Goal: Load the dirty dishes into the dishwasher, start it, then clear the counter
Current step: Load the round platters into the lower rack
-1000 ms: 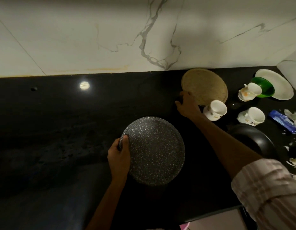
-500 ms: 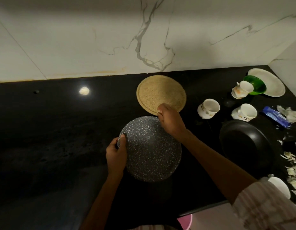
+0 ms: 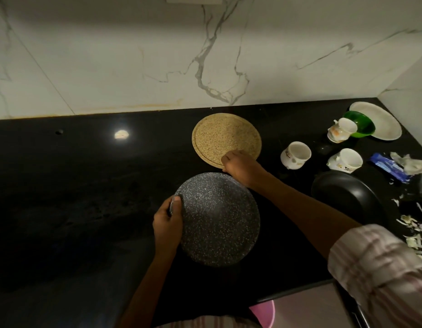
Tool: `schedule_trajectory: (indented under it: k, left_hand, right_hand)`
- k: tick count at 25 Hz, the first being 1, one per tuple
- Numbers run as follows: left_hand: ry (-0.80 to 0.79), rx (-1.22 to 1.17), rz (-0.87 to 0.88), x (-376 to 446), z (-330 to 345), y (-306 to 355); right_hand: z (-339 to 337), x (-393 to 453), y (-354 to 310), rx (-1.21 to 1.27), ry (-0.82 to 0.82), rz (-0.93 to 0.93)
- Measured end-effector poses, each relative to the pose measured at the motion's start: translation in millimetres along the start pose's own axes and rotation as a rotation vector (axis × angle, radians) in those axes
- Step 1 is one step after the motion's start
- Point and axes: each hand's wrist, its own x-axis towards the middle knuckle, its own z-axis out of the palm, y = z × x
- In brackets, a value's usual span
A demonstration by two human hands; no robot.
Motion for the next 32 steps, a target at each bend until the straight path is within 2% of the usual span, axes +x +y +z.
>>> schedule_trajectory:
  k: [3,7,10,12,16,19,21,23,27,32]
  left_hand:
    - [-0.012,0.004,-0.023,0,0,2]
    - [0.006,-0.008,-0.045,1,-1,2]
    - [0.015,-0.003,-0.051,2,-1,2]
    - [0.023,0.003,-0.045,4,-1,-1]
    - [0.015,-0.096,-0.056,-6,0,9]
    - [0.082,-0.100,-0.241,-4,0,19]
    - [0.066,-0.065,-0.337,3,-2,17]
    - [0.021,-0.084,-0.290,3,-3,17]
    - [-0.009,-0.041,-0.089,-10,4,16]
    - [0.079,-0.015,-0.108,-10,17,13]
  right_hand:
    - [-14,-10,1,-0.029,0.047,-0.040]
    - [-56,-25,-16,0.196,0.219,0.036]
    - [-67,-58,-50,0.235,0.405,-0.035]
    - [-61,-80,-75,0.201,0.452,-0.089]
    - [-26,-108,-114,0.216,0.392,-0.111]
    - [-1,-125,-136,0.273,0.333,-0.061]
    - [14,-134,-150,0.297,0.293,-0.034]
    - [22,-140,-158,0.322,0.266,-0.014]
    - [19,-147,-158,0.421,0.242,0.086]
    - [14,-163,-177,0.538,0.196,0.126]
